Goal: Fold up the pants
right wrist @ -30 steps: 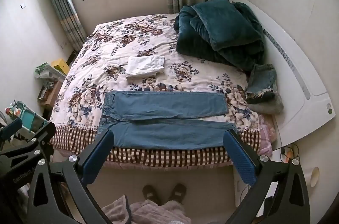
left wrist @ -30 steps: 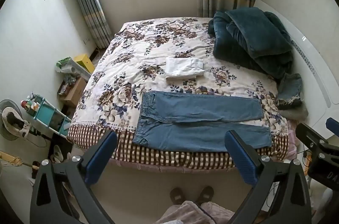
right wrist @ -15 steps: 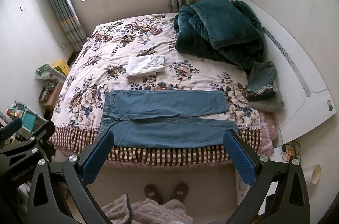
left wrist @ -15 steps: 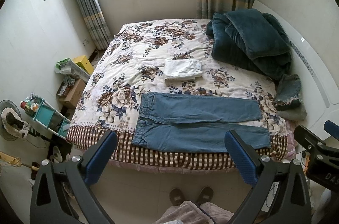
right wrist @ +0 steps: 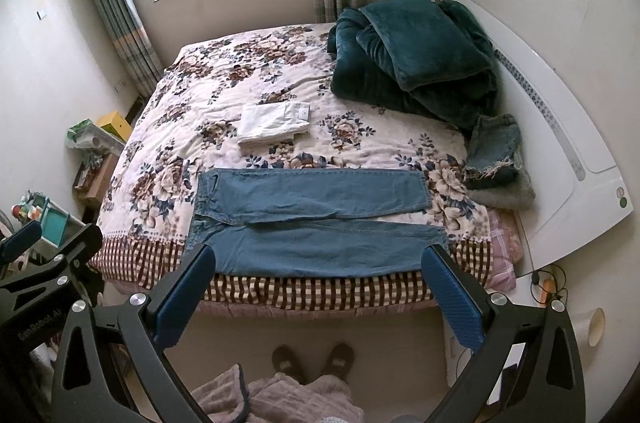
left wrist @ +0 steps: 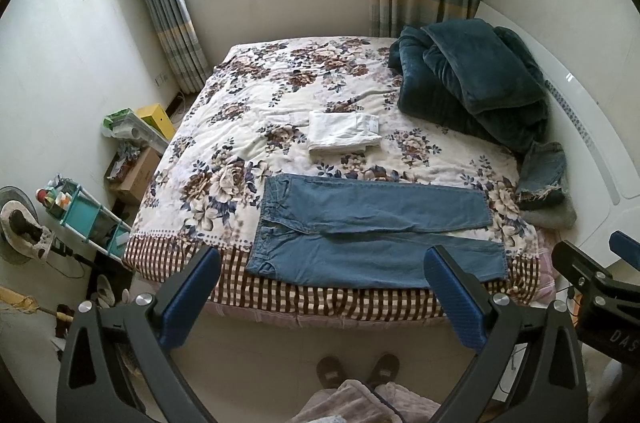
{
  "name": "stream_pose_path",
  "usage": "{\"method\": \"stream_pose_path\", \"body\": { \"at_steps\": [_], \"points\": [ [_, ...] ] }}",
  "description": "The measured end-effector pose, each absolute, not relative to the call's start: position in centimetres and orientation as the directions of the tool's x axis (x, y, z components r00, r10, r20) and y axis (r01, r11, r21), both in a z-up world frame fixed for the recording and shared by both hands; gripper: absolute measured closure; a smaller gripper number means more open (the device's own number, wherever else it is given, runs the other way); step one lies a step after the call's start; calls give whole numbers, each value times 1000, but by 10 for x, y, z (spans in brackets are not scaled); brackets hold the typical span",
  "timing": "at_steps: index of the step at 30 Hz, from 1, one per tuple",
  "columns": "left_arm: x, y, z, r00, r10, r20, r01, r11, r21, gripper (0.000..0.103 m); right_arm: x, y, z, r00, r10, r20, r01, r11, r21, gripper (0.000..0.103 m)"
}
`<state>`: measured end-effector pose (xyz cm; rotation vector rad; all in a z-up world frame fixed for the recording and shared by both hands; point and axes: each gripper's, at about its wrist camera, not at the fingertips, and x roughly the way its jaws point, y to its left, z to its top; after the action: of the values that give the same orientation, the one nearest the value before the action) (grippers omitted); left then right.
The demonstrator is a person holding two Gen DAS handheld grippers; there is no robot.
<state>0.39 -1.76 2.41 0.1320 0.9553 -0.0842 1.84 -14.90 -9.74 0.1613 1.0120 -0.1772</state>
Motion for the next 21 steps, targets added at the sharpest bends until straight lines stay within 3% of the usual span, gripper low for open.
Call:
{"method": "stream_pose_path", "body": {
  "at_steps": [21],
  "points": [
    [2,-13,24,574,-23,-819,126,990,60,0,16,-148,-97,517,-73,-853,220,974,50,0]
  ]
}}
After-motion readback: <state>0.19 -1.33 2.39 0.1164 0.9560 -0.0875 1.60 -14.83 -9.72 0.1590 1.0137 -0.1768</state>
